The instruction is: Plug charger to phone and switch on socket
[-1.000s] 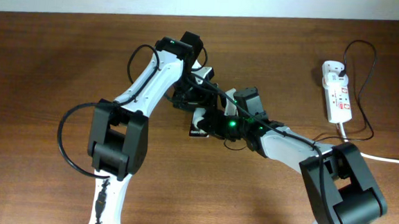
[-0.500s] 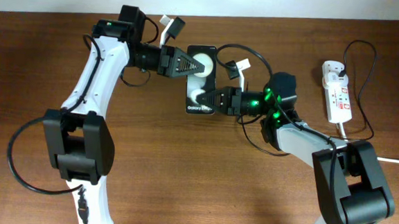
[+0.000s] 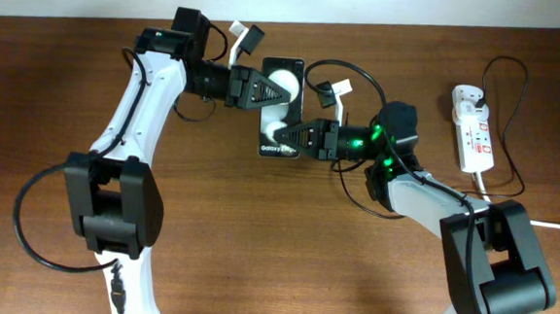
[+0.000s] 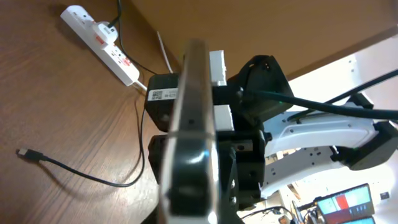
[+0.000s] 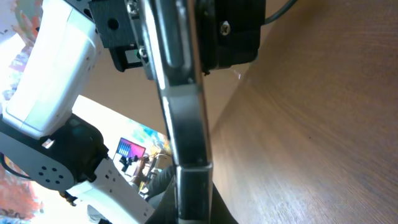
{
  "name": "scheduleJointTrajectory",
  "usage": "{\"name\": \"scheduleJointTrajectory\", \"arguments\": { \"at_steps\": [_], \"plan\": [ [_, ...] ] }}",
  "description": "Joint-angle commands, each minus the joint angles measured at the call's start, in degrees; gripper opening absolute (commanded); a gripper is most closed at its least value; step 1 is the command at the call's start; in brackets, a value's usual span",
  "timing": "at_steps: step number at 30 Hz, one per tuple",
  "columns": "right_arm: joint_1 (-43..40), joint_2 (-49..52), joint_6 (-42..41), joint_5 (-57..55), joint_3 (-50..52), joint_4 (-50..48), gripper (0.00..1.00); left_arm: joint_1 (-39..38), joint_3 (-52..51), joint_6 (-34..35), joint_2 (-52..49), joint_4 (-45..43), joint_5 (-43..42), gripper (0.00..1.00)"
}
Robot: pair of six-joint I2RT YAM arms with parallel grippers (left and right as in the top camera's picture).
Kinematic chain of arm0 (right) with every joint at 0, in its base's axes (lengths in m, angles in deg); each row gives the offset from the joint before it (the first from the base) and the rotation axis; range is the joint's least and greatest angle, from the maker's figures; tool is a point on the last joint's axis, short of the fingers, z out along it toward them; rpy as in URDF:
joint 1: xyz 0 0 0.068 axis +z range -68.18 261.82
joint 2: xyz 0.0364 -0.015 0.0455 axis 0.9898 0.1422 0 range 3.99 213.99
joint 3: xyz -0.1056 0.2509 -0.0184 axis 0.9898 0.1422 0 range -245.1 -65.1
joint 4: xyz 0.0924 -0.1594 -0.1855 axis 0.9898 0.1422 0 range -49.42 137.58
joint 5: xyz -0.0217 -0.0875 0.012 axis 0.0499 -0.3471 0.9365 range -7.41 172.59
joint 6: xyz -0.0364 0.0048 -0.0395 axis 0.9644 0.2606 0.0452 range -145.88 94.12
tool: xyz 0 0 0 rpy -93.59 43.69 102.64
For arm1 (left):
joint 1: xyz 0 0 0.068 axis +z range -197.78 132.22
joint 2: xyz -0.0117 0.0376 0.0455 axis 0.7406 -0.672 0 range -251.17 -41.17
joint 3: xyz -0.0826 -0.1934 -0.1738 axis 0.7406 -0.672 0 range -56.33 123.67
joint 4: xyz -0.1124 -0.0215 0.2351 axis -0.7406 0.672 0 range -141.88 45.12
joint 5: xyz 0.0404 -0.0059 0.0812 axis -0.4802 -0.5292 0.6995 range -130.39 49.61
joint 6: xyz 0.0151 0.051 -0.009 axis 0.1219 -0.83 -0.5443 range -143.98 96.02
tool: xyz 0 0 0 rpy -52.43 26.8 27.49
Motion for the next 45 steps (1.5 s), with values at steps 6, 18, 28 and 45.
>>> {"name": "scheduleJointTrajectory", "arguments": {
  "at_steps": [6, 18, 28, 45],
  "plan": [
    [0.1, 0.5, -1.9, -2.5, -0.5, 1.0, 0.89, -1.7, 0.3, -0.4, 2.6, 2.5, 11.5, 0.00],
    [0.6, -1.6, 38.9, -8.9, -0.5, 65.1, 0.77, -1.3, -5.1, 26.5, 2.1, 6.5, 57.1, 0.00],
    [3.3, -8.7, 50.6, -65.1, -21.4, 108.7, 0.94, 4.0, -34.9, 7.1, 2.1, -6.1, 11.0, 0.00],
    [6.2, 10.2, 51.1, -77.5, -21.4, 84.3, 0.49, 3.4, -38.8, 6.6, 2.1, -6.2, 11.1, 0.00]
  ]
}}
